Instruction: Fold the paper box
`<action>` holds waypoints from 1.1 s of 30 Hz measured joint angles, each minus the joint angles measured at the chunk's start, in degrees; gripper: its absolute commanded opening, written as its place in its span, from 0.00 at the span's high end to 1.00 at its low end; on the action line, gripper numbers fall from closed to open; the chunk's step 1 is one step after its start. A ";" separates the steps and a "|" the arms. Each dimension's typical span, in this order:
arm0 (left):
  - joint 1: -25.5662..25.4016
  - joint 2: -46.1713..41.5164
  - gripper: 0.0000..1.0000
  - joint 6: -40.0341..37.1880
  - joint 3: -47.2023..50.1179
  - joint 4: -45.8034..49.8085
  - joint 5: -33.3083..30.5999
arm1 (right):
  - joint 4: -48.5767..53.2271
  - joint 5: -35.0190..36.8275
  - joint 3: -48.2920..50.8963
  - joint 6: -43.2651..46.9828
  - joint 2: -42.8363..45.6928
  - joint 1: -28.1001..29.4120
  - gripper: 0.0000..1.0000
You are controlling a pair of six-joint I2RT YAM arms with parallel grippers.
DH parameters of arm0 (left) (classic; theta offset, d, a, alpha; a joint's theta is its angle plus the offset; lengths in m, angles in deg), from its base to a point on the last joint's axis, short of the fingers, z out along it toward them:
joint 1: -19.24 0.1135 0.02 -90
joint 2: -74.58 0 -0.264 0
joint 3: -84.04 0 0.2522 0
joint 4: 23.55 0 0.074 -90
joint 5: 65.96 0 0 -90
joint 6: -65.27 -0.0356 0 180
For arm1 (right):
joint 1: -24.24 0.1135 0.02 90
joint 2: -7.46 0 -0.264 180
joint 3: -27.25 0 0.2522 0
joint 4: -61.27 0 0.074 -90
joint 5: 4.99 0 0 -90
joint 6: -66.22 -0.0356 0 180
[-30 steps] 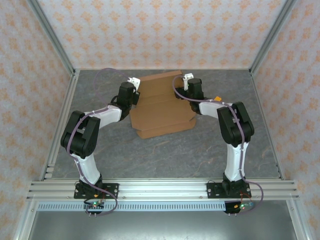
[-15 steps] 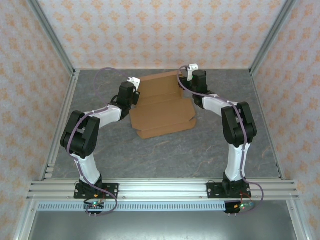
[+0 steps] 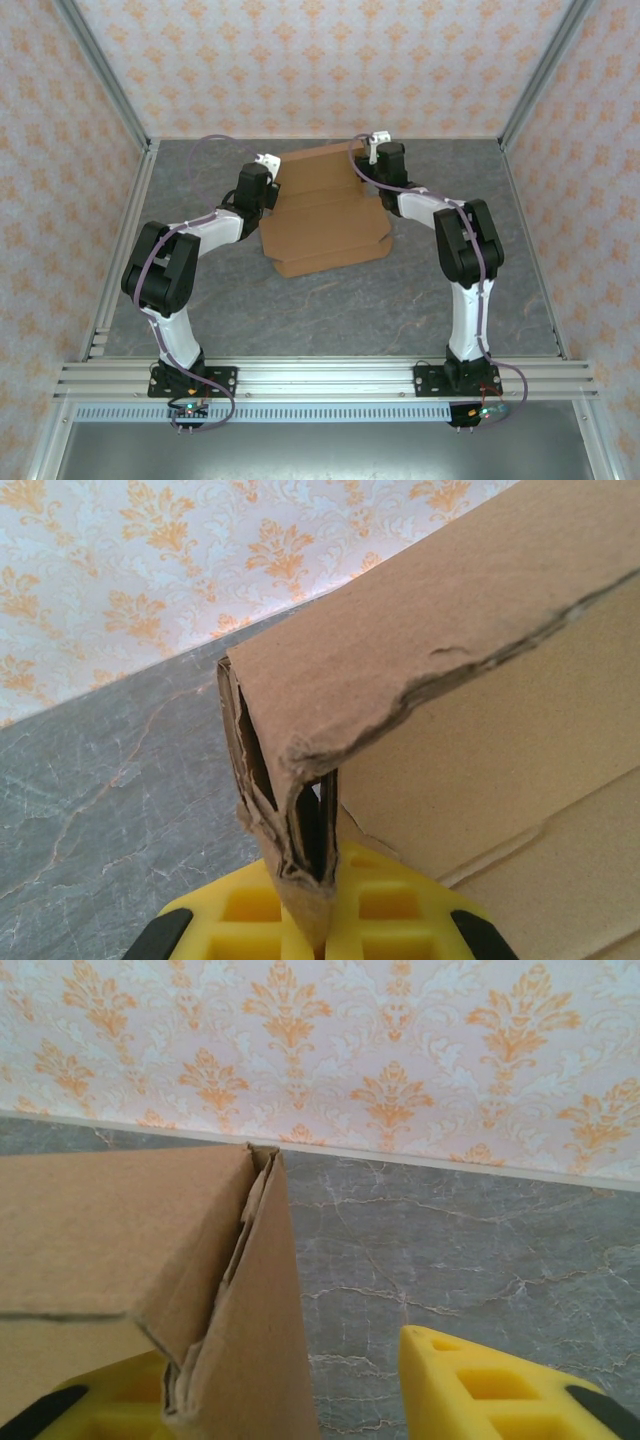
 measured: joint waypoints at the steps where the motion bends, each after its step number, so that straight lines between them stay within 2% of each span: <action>1: 0.00 0.00 1.00 0.00 0.00 0.02 0.00 | 0.00 0.28 -0.11 0.17 -0.28 0.17 0.63; 7: 0.00 0.00 1.00 0.00 0.00 0.02 0.00 | 0.02 2.75 -0.59 1.75 -1.53 1.18 0.73; 12: 0.00 0.00 1.00 0.00 0.00 0.04 0.02 | 1.22 7.61 -1.90 2.89 -2.01 2.89 0.82; 14: 0.00 0.00 1.00 0.02 0.00 0.04 0.02 | 2.45 10.14 -3.02 2.86 -2.49 3.69 0.83; 16: 0.00 0.00 1.00 0.02 0.00 0.07 0.02 | 3.41 12.28 -3.80 2.80 -2.84 4.28 0.79; 19: 0.00 0.00 1.00 0.04 0.00 0.17 0.02 | 4.13 14.14 -4.13 2.78 -2.95 4.72 0.68; 24: 0.00 0.00 1.00 0.15 0.00 0.28 0.00 | 4.26 13.46 -3.74 3.28 -2.91 4.37 0.51; 29: 0.00 0.00 1.00 0.15 0.00 0.33 0.00 | 4.61 9.66 -1.22 3.58 -2.84 3.45 0.47; 33: 0.00 0.00 1.00 0.15 -0.02 0.57 0.00 | 4.76 8.11 -0.07 3.78 -2.84 2.95 0.49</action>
